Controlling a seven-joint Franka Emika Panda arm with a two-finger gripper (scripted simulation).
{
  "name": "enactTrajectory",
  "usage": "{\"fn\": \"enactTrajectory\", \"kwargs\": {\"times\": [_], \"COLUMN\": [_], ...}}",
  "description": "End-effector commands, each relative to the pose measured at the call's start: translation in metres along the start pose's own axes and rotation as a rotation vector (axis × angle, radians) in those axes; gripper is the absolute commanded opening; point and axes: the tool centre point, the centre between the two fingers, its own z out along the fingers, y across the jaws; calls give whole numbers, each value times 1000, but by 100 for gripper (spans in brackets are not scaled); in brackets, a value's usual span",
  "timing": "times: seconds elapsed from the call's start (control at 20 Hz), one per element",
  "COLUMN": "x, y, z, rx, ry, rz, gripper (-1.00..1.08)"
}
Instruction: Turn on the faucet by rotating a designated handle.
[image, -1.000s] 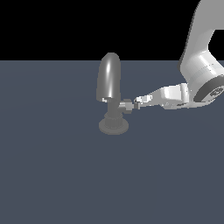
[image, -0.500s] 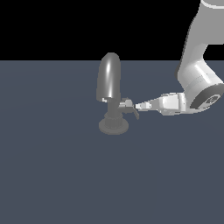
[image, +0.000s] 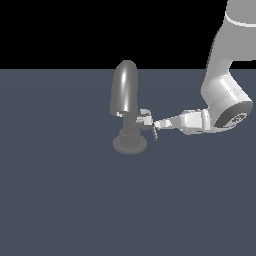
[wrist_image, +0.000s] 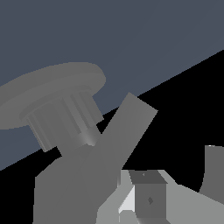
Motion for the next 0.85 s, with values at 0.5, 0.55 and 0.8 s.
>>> {"fn": "enactTrajectory", "kwargs": {"times": [0.5,0.55,0.8], "x": [47,49,59], "y": [-38,-41,-49], "z": [0,0,0], "rx": [24,25,26], "ry": [-5,-6,-8], "rz": [51,53,64], "gripper": [-100,-100,-100]}}
